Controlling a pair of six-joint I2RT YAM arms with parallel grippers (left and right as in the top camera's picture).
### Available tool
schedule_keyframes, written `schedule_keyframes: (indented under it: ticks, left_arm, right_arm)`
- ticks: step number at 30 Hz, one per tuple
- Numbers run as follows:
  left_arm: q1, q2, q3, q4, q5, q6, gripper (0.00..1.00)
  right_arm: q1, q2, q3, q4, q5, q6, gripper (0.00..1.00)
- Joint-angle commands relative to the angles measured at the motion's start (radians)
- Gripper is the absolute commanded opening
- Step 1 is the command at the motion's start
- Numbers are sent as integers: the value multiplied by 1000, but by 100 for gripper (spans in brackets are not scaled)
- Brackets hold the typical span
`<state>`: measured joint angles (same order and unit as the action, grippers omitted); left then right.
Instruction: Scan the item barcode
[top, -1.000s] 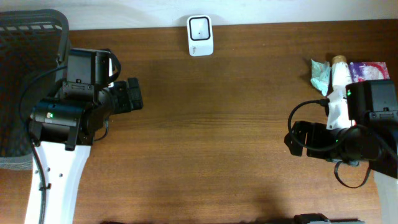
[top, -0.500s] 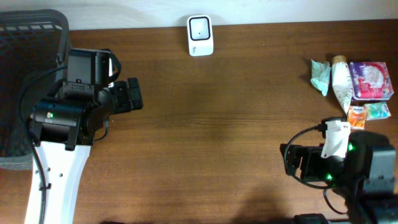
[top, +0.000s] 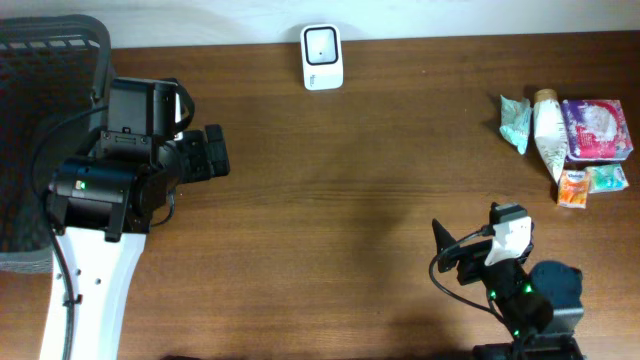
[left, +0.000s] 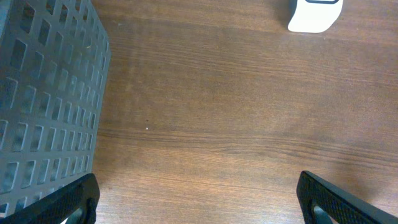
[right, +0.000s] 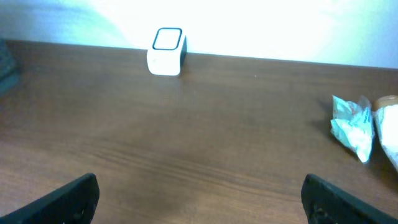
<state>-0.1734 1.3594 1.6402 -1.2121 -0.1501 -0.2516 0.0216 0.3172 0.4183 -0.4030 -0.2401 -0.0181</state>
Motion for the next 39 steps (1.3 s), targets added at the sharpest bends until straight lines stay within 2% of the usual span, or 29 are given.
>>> schedule_keyframes:
  ticks: [1,5,11,18,24,29,39]
  left_arm:
    - [5,-1,8,2,-4,-6,99]
    - [5,-1,8,2,-4,-6,99]
    - [5,-1,8,2,-4,-6,99]
    - [5,-1,8,2,-4,-6,99]
    - [5,-1,8,2,-4,-6,99]
    - [5,-1,8,2,-4,-6,99]
    - [5,-1,8,2,-4,-6,99]
  right_arm:
    - [6,-39,-33,20,-21,-6,99]
    - [6,-53,-95,92,-18,-57,99]
    - [6,-140,-249,314,-11,-56,99]
    - [6,-253,-414,485,-11,-56,99]
    - [58,-314,-413,443,163,-56,98]
    - [56,-314,-413,327,172,-53,99]
    - [4,-314,-413,328,182,26,99]
